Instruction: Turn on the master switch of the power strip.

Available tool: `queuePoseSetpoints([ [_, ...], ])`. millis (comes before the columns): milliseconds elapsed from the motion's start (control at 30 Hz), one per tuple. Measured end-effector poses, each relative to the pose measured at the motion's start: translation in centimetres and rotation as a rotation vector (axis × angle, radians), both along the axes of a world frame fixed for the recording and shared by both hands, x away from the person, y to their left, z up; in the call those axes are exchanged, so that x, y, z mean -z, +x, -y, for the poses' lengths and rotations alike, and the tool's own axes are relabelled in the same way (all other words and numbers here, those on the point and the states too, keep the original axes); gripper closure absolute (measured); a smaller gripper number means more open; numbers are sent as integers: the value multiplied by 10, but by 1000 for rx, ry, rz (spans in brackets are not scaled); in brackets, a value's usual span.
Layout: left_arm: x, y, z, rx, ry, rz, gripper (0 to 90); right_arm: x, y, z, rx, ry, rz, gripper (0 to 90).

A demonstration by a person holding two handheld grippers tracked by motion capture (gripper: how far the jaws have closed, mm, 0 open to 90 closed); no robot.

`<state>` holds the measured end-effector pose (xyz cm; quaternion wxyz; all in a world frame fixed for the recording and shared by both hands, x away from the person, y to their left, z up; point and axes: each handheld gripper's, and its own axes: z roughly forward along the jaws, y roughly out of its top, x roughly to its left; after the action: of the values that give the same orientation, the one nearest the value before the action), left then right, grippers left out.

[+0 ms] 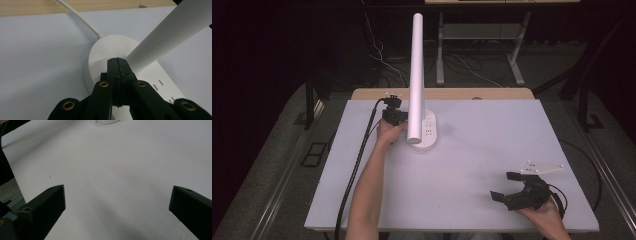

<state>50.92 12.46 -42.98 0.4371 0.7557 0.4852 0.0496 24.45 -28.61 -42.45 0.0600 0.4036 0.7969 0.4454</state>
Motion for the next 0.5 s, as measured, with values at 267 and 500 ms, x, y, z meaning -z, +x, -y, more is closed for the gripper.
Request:
queuePoseSetpoints([
  [267, 0, 0, 2, -10, 7, 9, 895, 0, 0, 0, 4, 0, -4, 1],
  [500, 0, -1, 3, -7, 18, 6, 899, 0, 0, -1, 1, 1, -4, 1],
])
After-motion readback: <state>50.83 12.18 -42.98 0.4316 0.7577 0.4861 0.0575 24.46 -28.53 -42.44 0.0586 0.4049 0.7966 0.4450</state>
